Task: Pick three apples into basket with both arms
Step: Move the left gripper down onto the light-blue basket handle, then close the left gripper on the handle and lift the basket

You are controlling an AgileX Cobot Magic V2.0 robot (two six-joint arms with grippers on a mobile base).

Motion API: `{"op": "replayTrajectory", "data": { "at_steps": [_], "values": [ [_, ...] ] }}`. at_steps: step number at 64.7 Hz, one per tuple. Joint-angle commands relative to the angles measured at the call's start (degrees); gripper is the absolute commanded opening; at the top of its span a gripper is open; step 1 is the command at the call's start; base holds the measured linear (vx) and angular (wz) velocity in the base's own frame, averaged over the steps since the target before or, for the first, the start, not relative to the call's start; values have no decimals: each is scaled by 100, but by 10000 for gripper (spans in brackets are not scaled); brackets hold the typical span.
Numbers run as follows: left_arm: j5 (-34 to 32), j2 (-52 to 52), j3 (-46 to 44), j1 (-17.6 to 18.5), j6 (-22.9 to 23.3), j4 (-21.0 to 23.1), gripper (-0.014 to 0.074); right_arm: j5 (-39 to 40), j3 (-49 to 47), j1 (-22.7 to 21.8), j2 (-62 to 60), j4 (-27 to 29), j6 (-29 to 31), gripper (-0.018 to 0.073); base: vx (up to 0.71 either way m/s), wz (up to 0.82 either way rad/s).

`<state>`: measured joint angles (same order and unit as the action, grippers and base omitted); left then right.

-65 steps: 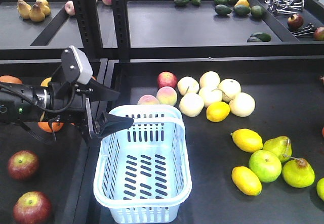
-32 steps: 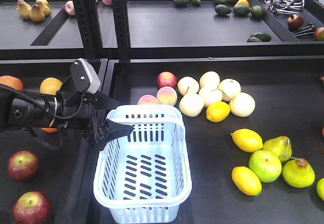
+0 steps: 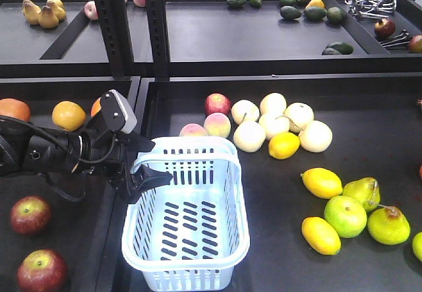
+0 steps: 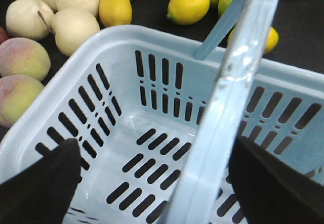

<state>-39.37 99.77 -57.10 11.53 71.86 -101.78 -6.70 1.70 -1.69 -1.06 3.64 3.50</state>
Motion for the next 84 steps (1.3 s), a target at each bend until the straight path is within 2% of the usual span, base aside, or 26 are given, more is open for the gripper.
{"op": "replayTrajectory", "data": {
  "at_steps": [1, 10, 18, 20, 27, 50, 68, 75, 84],
  "values": [
    [31, -245, -171, 49, 6, -277, 526, 414, 71, -10, -16, -48, 35, -8, 0, 0],
    [33, -252, -171, 49, 58, -272, 399, 414, 71, -10, -16, -48, 35, -8, 0, 0],
    [33, -252, -171, 49, 230, -272, 209, 414, 71, -10, -16, -48, 35, -8, 0, 0],
    [23, -252, -171, 49, 320, -272, 137, 414, 71, -10, -16, -48, 35, -8, 0, 0],
    [-82, -316, -171, 49, 492, -260, -10, 414, 71, -10, -16, -48, 35, -8, 0, 0],
    [-406, -1365, -171, 42, 1662, -251, -8, 414, 71, -10, -16, -48, 35, -8, 0, 0],
    [-599, -2550, -56, 42, 3313, -273, -8, 414, 71, -10, -16, -48, 35, -8, 0, 0],
    [-637, -3096, 318, 42, 3763, -273, -8, 414, 71, -10, -16, -48, 35, -8, 0, 0],
    [-484, -3921, 1137, 42, 3963, -273, -8, 414, 71, -10, -16, -48, 35, -8, 0, 0]
  ]
}}
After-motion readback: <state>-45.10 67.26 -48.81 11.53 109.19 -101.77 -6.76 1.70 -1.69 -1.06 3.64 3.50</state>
